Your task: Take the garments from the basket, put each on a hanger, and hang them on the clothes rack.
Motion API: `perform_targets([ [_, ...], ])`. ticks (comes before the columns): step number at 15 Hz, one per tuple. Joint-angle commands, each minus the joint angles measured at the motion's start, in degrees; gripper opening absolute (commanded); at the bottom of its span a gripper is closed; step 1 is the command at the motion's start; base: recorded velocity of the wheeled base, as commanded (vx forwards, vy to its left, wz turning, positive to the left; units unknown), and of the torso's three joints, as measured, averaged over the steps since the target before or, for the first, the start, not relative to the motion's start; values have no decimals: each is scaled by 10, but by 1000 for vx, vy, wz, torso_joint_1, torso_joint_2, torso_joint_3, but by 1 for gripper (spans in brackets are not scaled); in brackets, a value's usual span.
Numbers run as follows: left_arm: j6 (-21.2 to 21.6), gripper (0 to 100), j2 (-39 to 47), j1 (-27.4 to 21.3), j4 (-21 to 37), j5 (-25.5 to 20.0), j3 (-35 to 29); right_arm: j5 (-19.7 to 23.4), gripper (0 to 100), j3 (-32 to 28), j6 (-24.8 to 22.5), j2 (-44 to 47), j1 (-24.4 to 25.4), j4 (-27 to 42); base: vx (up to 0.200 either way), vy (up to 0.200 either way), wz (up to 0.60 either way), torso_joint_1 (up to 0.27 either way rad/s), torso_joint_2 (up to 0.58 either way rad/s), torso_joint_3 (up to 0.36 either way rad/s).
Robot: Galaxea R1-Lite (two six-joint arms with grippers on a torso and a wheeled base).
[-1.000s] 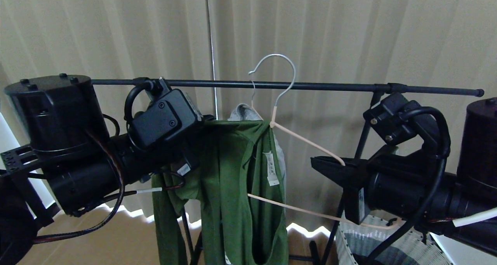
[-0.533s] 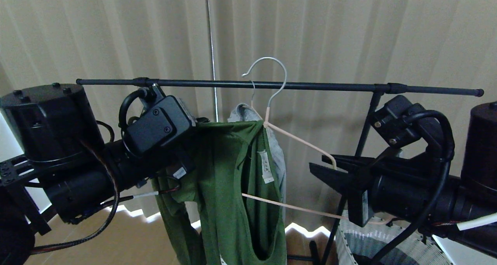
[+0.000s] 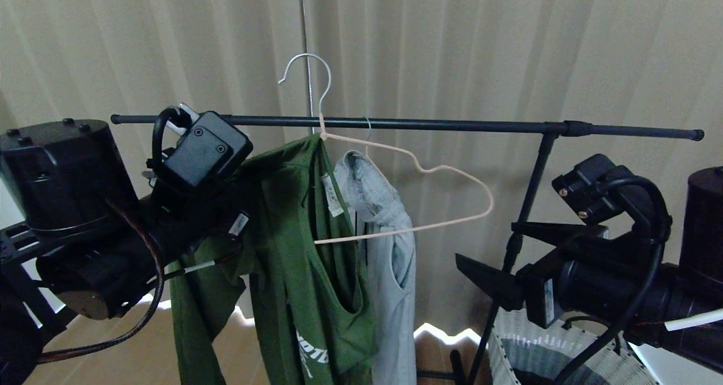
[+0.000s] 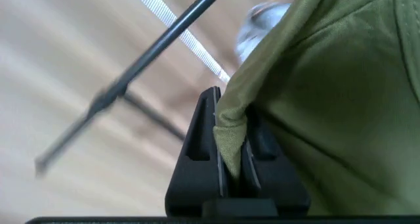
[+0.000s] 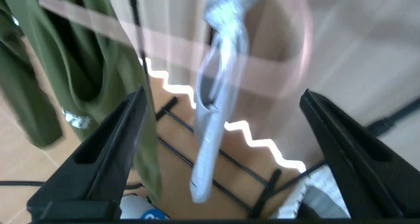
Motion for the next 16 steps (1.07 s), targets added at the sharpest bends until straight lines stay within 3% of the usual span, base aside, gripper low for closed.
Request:
perform_targets([
  [1, -15, 0, 0, 1, 0, 12, 1, -5, 100, 17, 1, -1, -5, 0, 0, 0, 0, 0, 0, 0],
  [5, -64, 0, -2, -27, -1, 12, -19, -2, 100, 37, 4, 12, 9, -14, 0, 0, 0, 0, 0, 0],
  [8, -94, 0, -1, -53, 0, 11, -42, -4, 100, 38, 2, 51, 33, -85, 0, 0, 0, 0, 0, 0],
  [12, -98, 0, -7, -82, -1, 11, -44, -7, 100, 21, 1, 102, 37, -148, 0, 0, 0, 0, 0, 0],
  [16, -98, 0, -9, -94, -1, 8, -46, -7, 100, -12, 1, 143, 37, -162, 0, 0, 0, 0, 0, 0],
])
